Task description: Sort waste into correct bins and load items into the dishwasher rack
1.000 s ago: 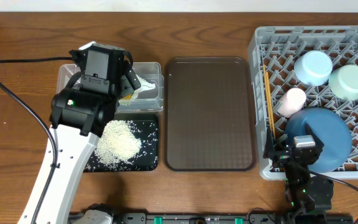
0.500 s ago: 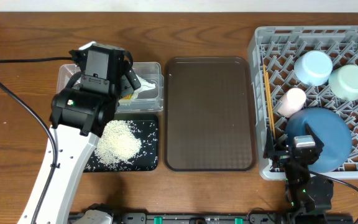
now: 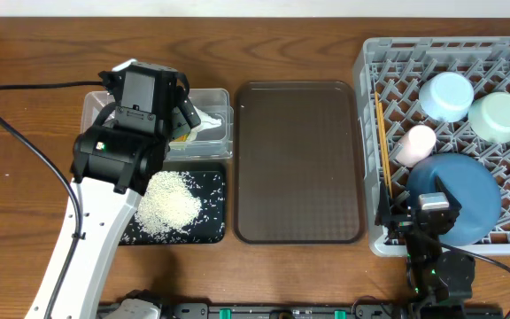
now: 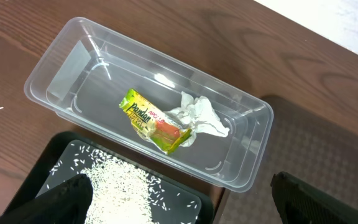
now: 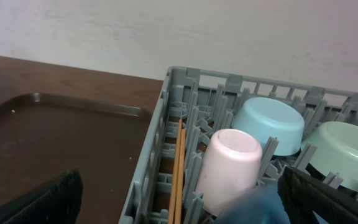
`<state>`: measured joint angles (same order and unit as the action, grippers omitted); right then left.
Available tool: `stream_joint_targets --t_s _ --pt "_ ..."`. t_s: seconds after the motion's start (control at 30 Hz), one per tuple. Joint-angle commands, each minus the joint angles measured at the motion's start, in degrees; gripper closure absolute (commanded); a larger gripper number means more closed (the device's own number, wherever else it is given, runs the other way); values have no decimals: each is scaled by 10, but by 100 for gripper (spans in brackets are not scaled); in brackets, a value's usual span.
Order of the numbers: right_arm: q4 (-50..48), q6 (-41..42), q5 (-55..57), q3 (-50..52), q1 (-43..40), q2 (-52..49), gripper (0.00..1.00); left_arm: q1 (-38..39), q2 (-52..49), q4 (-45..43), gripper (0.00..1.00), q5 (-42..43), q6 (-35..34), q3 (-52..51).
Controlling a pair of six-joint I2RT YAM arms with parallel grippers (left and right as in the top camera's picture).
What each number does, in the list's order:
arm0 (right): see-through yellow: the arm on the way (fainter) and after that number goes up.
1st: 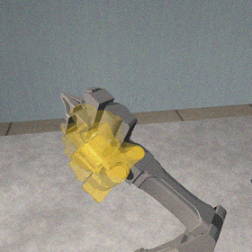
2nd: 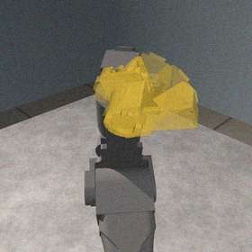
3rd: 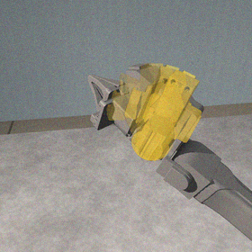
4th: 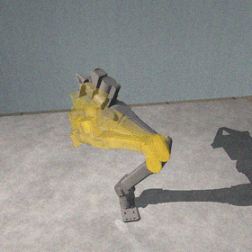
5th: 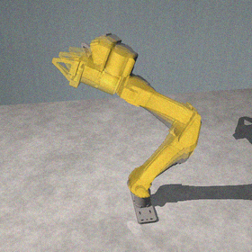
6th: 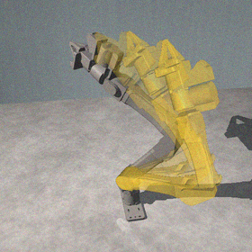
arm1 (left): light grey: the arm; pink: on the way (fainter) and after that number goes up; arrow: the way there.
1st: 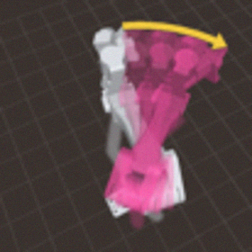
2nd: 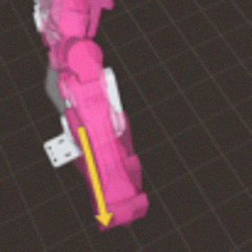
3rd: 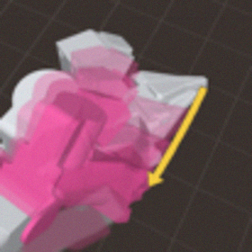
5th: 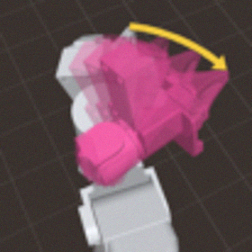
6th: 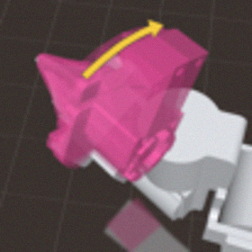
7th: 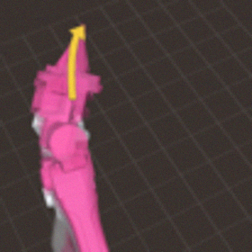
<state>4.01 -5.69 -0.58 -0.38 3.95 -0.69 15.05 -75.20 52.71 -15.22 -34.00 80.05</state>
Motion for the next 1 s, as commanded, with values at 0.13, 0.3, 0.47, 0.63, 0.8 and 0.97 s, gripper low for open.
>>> stream_joint_targets --t_s 0.13,0.3,0.47,0.63,0.8,0.97 --pt "3 -8 6 1 7 4 1 -2 41 4 5 -9 10 -9" --pt "3 -8 6 1 7 4 1 -2 97 4 5 -9 10 -45" --pt "3 -8 6 1 7 4 1 -2 163 4 5 -9 10 -105" --pt "3 -8 6 1 7 4 1 -2 235 4 5 -9 10 -196" --pt "3 -8 6 1 7 4 1 -2 304 4 5 -9 10 -314" --pt "3 -8 6 1 7 4 1 -3 368 3 5 -10 10 -445"
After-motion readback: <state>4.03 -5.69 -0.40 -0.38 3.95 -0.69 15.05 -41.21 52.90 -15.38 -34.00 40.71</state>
